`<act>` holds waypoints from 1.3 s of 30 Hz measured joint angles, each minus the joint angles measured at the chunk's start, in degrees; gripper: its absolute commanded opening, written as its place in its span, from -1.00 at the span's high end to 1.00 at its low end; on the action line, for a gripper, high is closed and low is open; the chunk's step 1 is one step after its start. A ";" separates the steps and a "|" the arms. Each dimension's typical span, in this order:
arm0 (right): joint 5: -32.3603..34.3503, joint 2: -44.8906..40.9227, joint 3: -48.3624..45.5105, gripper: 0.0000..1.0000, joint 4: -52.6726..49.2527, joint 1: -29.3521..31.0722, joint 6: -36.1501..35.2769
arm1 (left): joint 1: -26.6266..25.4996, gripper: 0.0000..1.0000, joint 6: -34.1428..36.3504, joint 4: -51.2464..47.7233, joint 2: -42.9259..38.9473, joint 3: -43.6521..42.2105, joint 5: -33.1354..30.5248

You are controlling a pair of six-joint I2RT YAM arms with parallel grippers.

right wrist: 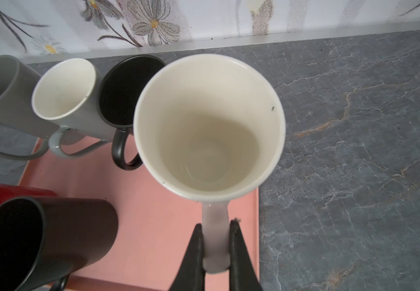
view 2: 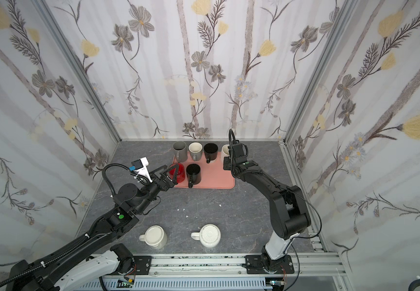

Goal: Turn the mug right side up
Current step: 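Carry the pink mug upright to the tray's far edge with the right gripper, then release the pink mug on the tray and withdraw the right gripper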

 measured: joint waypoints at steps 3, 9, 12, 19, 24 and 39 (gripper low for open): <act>0.55 4.04 3.50 1.00 -1.38 -0.35 -0.96 | 0.04 -1.00 0.17 -1.22 -1.55 -0.68 -1.03; 1.40 9.81 8.57 1.00 -2.84 -0.42 -2.75 | 0.09 -1.00 0.63 -2.99 -3.48 -1.20 -2.36; 2.01 11.85 10.38 1.00 -3.30 -0.39 -3.48 | 0.09 -1.00 1.07 -3.30 -4.00 -1.38 -2.75; 3.72 14.58 13.00 1.00 -4.20 -0.42 -4.37 | 0.15 -1.00 1.09 -4.09 -4.63 -1.62 -3.50; 4.83 16.09 14.43 0.95 -4.20 -0.42 -4.83 | 0.15 -1.00 1.11 -4.31 -4.76 -1.70 -3.52; 4.92 10.58 12.02 -0.31 -3.08 0.07 -4.00 | 0.22 -1.00 1.09 -5.57 -5.09 -1.73 -3.58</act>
